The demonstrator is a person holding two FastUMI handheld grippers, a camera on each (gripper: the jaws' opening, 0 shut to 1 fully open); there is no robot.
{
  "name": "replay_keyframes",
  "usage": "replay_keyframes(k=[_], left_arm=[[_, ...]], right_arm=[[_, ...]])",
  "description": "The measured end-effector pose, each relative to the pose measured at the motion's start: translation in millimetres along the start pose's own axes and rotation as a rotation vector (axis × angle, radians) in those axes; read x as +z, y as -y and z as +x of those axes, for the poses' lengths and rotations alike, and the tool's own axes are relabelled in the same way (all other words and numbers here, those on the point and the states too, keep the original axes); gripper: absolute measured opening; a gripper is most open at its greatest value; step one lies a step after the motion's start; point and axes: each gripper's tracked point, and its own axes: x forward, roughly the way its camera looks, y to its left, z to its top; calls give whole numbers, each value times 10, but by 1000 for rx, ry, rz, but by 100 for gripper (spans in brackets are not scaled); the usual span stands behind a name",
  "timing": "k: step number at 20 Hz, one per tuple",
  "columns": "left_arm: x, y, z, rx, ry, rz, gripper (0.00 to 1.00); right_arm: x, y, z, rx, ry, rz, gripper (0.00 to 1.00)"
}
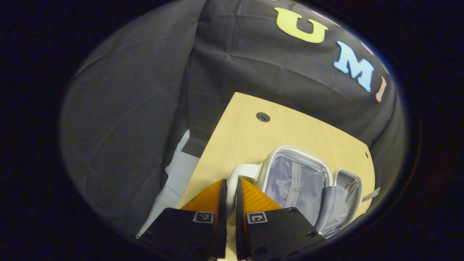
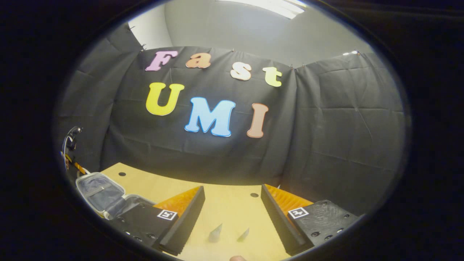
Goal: First open the suitcase, pack the skin care products into it, and then close the suitcase.
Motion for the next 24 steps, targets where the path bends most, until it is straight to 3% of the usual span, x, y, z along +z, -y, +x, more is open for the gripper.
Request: replay_keyframes(k=[2,4,5,6,7,11,15,22,23,24], left_arm=[[-40,-95,25,29,5,-18,19],[-119,-245,51,79,23,-9,32],[-92,-244,15,70,35,-21,31],[-52,-210,-43,60,55,-37,38],[-7,-154,-101,48,75,-52,34],[150,-1,-368,84,188,-21,96],[385,561,-821,78,326,49,98],[363,2452,-1388,-131,529,155,97],[325,2723,-1447,-152,558,185,94],[282,2989,-1510,-172,585,222,97]], right_arm=[[-28,9,-11,2,-9,2,94],[-60,-3,-12,11,-19,10,94],[-63,7,-7,13,-20,15,94],[-60,14,-8,14,-20,17,94],[-62,24,-5,16,-19,17,94],[-28,128,15,14,0,21,94],[-84,316,59,7,4,40,94],[-322,700,181,28,2,64,94],[-372,735,203,40,2,70,94],[-403,779,237,53,10,71,94]])
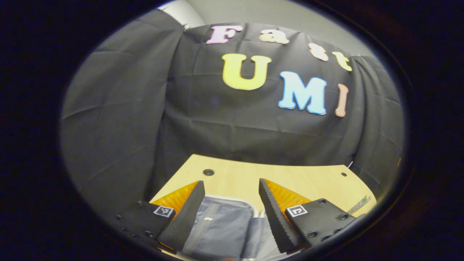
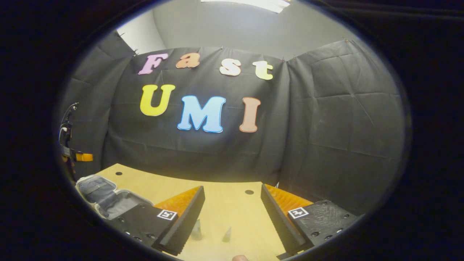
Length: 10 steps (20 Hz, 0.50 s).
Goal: First open the suitcase, pack the skin care products into it, and then close the suitcase.
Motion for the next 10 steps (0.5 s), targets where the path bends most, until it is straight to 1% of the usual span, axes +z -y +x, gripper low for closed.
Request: replay_keyframes(k=[2,3,4,7,8,9,10], left_arm=[[4,561,-48,-55,24,45,96],[1,860,-78,-96,33,47,97],[-25,1159,-77,-135,42,39,100],[-125,1993,-100,-230,62,20,96],[-162,2215,-96,-256,67,24,99],[-220,2446,-107,-285,63,36,99],[-300,2664,-106,-309,58,52,95]], right_arm=[[-73,92,55,21,8,-16,94],[-112,133,89,32,8,-25,94],[-147,166,109,42,5,-28,94],[-215,282,153,55,-1,-9,94],[-228,332,174,51,2,-8,95],[-251,389,187,46,4,-14,95],[-277,425,208,46,3,-24,95]])
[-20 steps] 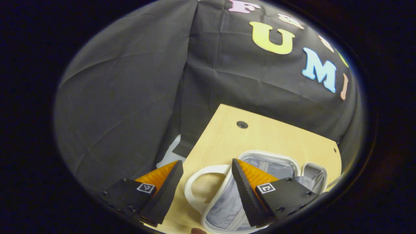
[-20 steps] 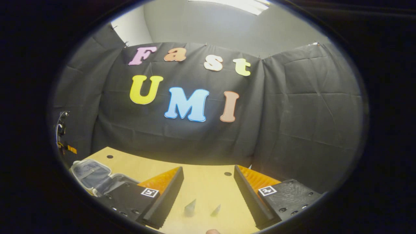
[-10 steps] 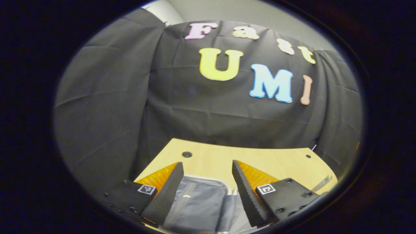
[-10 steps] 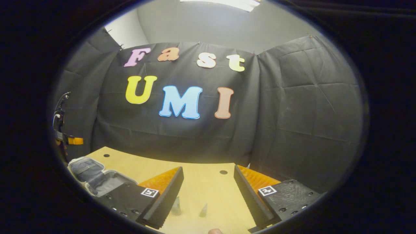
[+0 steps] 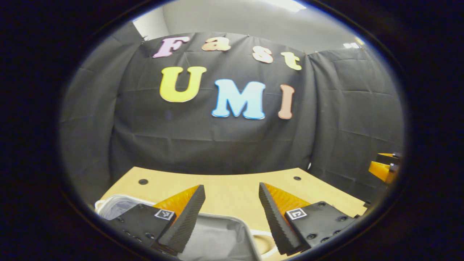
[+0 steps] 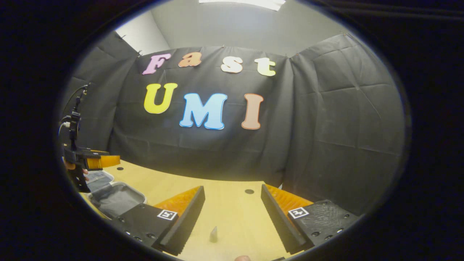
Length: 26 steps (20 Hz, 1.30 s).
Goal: First open the suitcase, pack the skin care products into it, and then close the suitcase.
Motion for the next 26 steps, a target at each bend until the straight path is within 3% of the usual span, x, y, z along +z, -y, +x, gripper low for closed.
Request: replay_keyframes(k=[6,11,17,24,25,26], left_arm=[[-329,1183,275,-144,-15,17,97],[-742,1765,438,-215,-47,3,97],[-1588,2053,563,-216,-168,-30,97],[-2535,2004,835,-121,-331,-50,97],[-2609,1972,868,-104,-343,-42,84],[-2687,1933,885,-80,-362,-27,77]], right_arm=[[-166,47,46,46,-51,38,95],[-225,131,102,63,-52,18,95],[-370,158,204,119,-77,-20,95],[-645,78,313,208,-127,-47,95],[-685,68,325,216,-133,-52,95],[-725,57,339,223,-139,-56,95]])
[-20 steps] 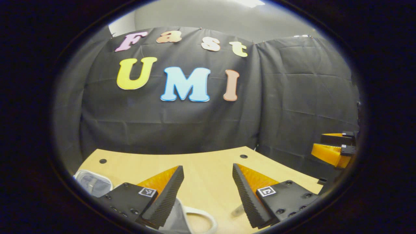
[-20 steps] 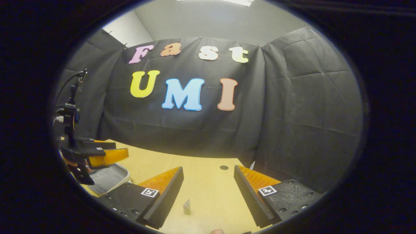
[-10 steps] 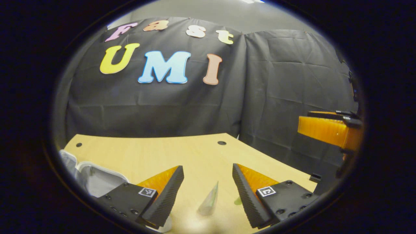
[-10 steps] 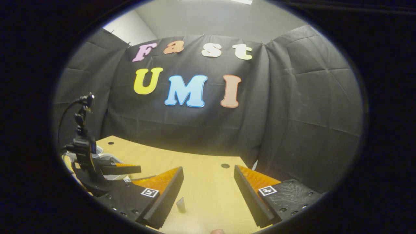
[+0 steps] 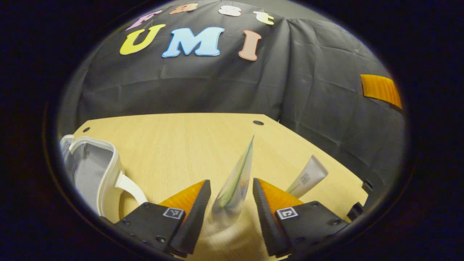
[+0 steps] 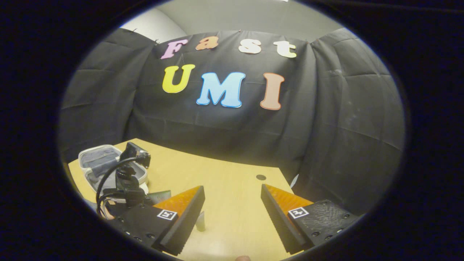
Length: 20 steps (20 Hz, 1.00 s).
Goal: First open the suitcase, pack the skin care products into it, and then close the suitcase.
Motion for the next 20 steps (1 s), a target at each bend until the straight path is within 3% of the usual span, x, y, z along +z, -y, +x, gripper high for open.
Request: replay_keyframes(k=[1,2,5,10,16,18,19,20], left_arm=[[-69,-47,1,24,-20,7,65],[-70,-54,-16,30,-29,11,58],[-77,-74,-2,-6,-63,2,49],[140,-118,-338,-35,-119,-197,46],[877,-543,-1167,21,-24,-244,46],[941,-806,-1398,69,-15,-243,48],[913,-978,-1512,96,-24,-243,48],[860,-1144,-1605,122,-39,-247,43]], right_arm=[[-26,-24,26,9,-7,0,95],[-65,-46,44,20,-15,4,95],[-197,-137,136,40,-50,23,95],[-521,-377,335,76,-161,77,94],[-1267,-735,590,110,-355,119,91],[-1491,-801,587,113,-432,144,82],[-1531,-858,582,117,-448,154,69],[-1548,-898,593,118,-456,156,68]])
